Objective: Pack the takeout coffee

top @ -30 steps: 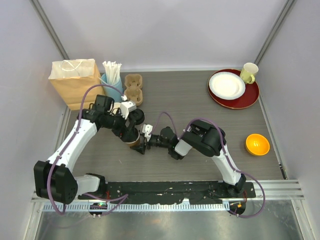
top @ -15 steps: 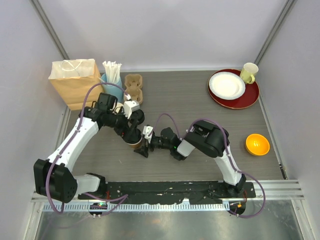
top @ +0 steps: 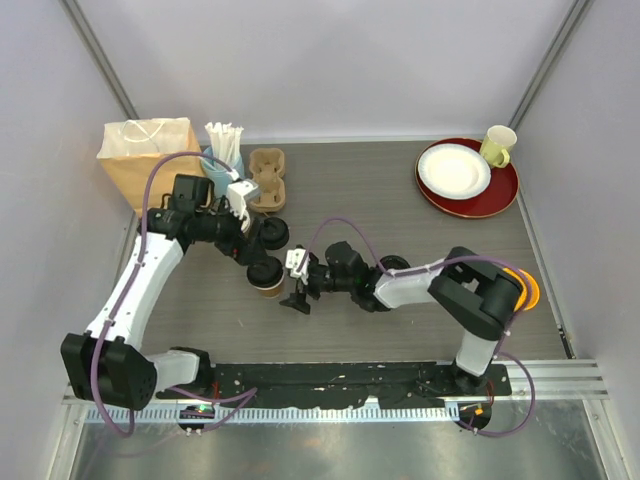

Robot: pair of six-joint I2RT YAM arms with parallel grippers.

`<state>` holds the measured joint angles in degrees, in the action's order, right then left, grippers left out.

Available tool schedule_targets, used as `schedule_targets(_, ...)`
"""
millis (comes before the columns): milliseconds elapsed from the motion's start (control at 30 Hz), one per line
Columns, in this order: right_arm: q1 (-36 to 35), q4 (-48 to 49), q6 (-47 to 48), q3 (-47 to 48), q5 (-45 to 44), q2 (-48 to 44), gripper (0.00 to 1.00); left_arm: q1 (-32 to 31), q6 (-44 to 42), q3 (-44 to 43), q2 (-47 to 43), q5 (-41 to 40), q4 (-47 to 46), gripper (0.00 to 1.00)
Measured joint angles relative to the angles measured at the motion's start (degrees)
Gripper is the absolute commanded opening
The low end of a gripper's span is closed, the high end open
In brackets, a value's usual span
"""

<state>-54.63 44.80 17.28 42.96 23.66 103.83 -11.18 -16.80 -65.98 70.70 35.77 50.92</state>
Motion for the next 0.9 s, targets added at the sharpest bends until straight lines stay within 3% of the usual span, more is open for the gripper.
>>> schedule_targets(100, 0.00, -13.09, 3.69, 2.43, 2.03, -4.74, 0.88, 2.38, 2.60, 0.20, -0.28, -1.22, -1.75, 0.87)
schedule_targets(367, 0.00, -36.15, 11.21, 7.63, 4.72, -12.44, 0.68, 5.18, 6.16, 2.62, -1.95, -2.84, -5.20, 0.87)
schedule_targets(433, 0.00, -39.80, 11.91, 10.21, 6.49, -13.81, 0.61, 5.88, 6.58, 3.67, -2.01, -3.15, -5.88, 0.87)
schedule_targets(467, 0.00, -40.59, 12.20, 11.58, 7.21, -14.29, 0.51, 6.23, 6.97, 4.31, -2.01, -3.26, -6.36, 0.87)
schedule_targets(567, -0.09, -40.33, 12.41, 15.41, 7.96, -14.36, 0.41, 7.56, 7.89, 6.47, -1.99, -3.37, -7.69, 0.86)
schedule_targets(767, -0.44, -39.63, 9.68, 25.57, 5.75, -6.97, 0.41, 9.57, 9.18, 7.93, -1.92, -3.32, -8.79, 0.86)
schedule_targets(900, -0.76, -40.44, 10.05, 26.69, 4.68, -4.26, 0.44, 9.84, 9.27, 7.93, -1.77, -3.08, -9.20, 0.86)
